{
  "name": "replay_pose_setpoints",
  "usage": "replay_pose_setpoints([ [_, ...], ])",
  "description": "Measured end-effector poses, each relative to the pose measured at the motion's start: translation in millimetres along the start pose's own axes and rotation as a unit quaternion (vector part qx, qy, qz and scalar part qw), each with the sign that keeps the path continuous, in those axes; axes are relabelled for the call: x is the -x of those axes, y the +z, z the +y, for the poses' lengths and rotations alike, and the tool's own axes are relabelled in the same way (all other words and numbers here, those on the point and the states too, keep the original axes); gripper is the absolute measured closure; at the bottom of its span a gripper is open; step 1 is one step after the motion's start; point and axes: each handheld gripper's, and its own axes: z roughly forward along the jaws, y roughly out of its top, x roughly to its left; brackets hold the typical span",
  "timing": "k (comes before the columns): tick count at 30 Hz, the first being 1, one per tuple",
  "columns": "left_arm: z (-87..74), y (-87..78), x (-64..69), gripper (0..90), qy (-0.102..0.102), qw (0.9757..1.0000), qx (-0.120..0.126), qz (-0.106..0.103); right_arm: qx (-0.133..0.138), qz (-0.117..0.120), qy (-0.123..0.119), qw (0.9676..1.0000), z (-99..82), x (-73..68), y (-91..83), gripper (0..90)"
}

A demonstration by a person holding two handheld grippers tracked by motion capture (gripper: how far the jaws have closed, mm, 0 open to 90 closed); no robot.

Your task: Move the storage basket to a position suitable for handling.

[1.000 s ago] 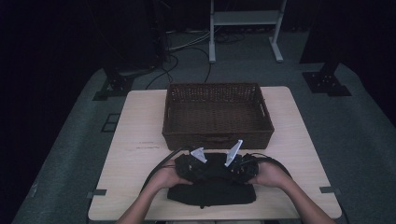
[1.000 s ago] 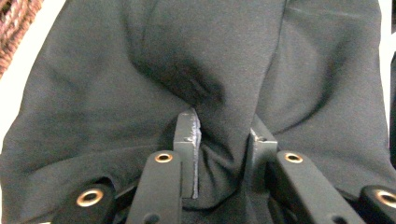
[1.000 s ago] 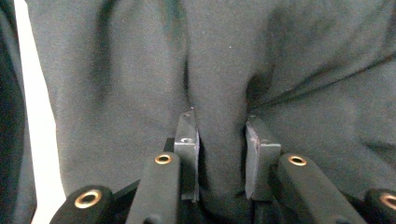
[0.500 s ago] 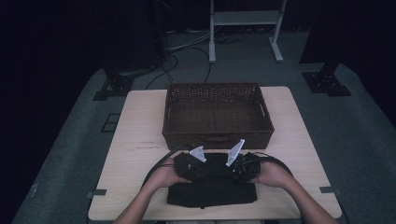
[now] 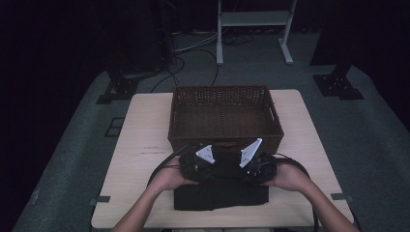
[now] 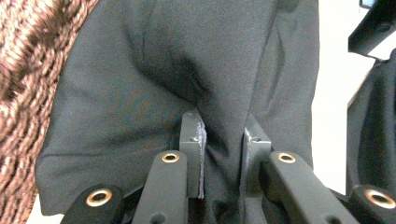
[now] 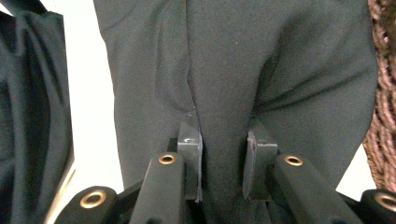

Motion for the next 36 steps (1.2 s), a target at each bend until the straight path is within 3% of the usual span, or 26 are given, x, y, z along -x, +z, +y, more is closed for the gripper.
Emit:
replay_pose_setpoints([
  [14,22.1,-35.3,7.6,75.1,0.02,0.9996,0.012,0.014,0.017,-0.014,-0.019,0.9996,14.8,-7.9,-42.1,72.0],
  [36,56.2,-82.6,4.1,75.2,0.037,0.9988,0.013,0.031,0.042,-0.023,-0.028,0.9985,36.0,-1.6,-90.3,72.1],
])
